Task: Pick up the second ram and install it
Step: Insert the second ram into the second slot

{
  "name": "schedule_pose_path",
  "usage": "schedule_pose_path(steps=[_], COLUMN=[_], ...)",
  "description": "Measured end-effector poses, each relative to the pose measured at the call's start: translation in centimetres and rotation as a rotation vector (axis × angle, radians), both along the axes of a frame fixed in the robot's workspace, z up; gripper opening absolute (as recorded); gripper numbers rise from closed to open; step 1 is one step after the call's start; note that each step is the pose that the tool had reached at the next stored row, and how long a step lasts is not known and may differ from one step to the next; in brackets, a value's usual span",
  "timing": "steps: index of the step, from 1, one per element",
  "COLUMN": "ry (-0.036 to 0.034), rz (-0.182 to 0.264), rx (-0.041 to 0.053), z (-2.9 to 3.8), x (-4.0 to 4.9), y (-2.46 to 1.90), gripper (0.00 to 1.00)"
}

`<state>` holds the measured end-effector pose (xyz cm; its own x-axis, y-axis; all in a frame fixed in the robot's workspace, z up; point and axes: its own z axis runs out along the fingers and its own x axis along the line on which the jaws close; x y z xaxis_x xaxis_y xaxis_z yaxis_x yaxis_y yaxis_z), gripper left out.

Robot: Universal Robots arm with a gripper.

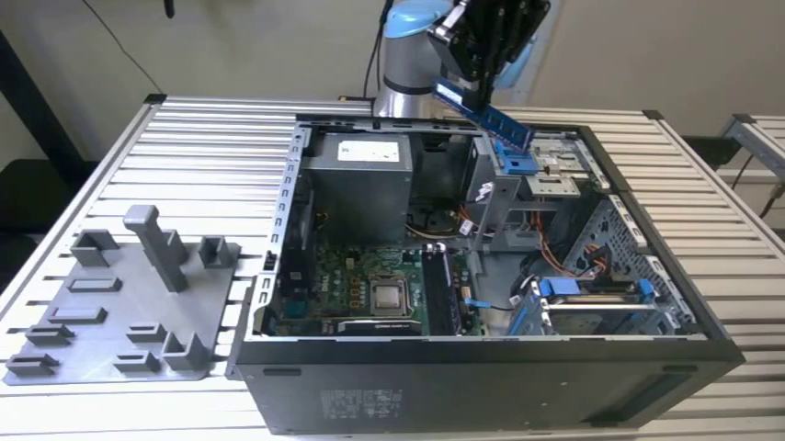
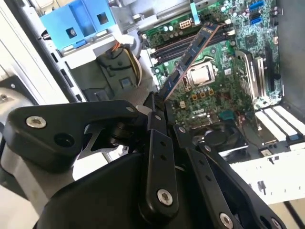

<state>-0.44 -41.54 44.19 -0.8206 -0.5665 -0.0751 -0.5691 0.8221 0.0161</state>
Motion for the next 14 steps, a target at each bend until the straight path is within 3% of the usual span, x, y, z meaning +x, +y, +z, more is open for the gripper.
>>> schedule_pose_path(steps=[14], ry=[0.0000], rz=[-0.222], rx=[0.0000], z=[-0.06], x=[0.00], y=[0.00], gripper=[0.14])
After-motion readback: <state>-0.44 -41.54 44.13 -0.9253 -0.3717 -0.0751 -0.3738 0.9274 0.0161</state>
